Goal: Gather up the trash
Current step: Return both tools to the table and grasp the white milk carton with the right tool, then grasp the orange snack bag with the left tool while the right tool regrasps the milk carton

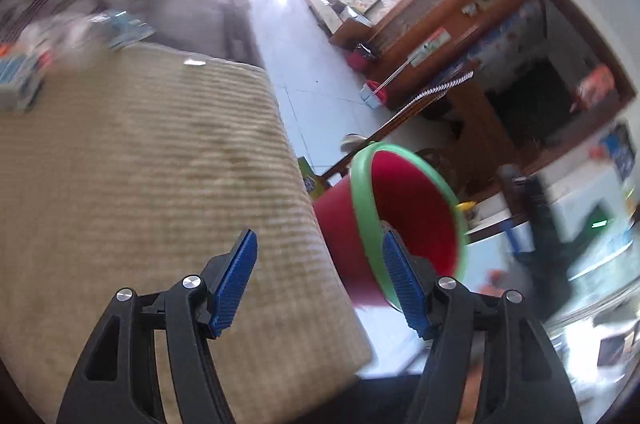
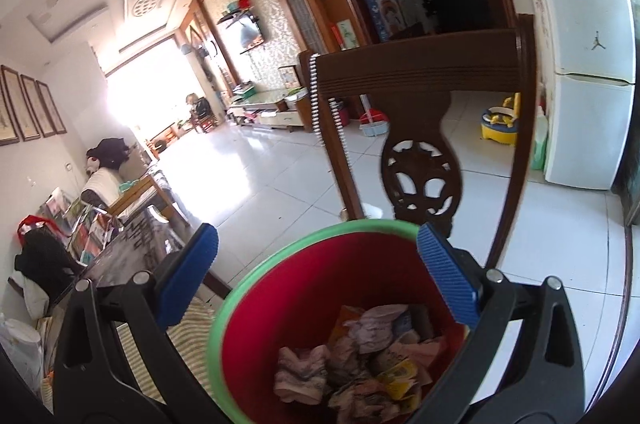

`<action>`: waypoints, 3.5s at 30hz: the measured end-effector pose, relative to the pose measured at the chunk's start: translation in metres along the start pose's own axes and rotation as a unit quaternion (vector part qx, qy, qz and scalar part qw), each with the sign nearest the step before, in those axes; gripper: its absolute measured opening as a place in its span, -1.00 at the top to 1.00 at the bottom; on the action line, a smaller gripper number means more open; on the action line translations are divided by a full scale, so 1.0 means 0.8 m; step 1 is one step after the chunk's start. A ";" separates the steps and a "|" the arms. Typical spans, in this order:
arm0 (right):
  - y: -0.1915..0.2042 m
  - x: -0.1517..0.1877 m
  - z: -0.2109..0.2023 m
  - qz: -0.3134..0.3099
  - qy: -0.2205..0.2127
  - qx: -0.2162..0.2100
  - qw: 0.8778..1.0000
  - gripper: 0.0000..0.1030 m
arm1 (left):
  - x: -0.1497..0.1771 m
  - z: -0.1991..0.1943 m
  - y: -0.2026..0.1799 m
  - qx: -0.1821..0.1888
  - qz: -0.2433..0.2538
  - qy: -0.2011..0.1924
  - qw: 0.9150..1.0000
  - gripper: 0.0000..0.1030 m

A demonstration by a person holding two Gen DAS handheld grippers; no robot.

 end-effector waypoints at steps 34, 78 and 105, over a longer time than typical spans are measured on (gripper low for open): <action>0.355 0.112 -0.023 -0.337 0.021 -0.113 0.935 -0.91 | -0.030 -0.388 0.012 0.185 -0.024 -0.109 0.976 -0.84; 0.538 0.326 -0.130 -0.462 0.313 -0.490 0.669 -0.12 | -0.227 -0.223 0.450 -0.146 -0.268 -0.226 0.925 -0.77; 0.465 0.302 -0.130 -0.322 0.245 -0.490 0.772 -0.12 | -0.265 -0.124 0.415 -0.214 -0.129 -0.181 0.951 -0.15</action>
Point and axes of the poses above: each gripper's, at about its wrist camera, not at the fingertips, and z roughly the way its jaws point, y to its left, x to its underside, the point moved 7 cm from there along z, roughly the way its jaws point, and after that the axes turned 12 degrees about -z, right-handed, at the moved point
